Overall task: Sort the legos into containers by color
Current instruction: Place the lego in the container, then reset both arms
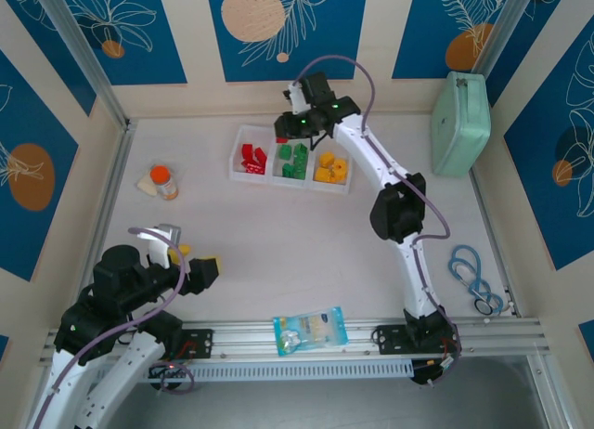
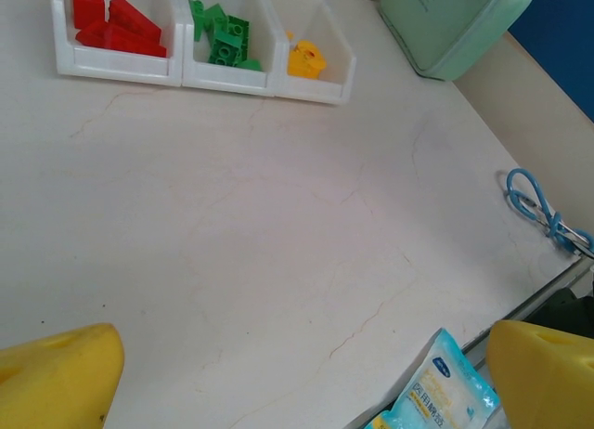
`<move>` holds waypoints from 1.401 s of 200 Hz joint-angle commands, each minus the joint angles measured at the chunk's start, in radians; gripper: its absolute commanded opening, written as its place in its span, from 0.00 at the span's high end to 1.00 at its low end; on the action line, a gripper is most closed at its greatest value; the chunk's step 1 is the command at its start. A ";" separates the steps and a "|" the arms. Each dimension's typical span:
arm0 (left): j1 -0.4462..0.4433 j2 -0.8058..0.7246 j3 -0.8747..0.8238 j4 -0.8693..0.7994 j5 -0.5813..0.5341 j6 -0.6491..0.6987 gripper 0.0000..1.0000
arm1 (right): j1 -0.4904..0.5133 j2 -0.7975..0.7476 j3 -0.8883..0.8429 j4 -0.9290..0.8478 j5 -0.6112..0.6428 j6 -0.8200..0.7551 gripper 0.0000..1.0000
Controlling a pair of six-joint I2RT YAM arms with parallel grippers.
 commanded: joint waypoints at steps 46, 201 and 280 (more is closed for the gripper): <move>0.009 -0.011 -0.006 0.009 -0.037 -0.006 0.00 | 0.019 0.323 0.292 0.113 -0.199 0.131 0.79; 0.009 -0.005 -0.012 0.012 -0.143 -0.017 0.00 | 0.057 0.026 0.159 -0.081 -0.067 -0.036 0.01; 0.009 -0.058 -0.243 0.401 -0.635 -0.121 0.00 | 0.163 -0.847 -1.157 0.586 0.597 -0.404 0.01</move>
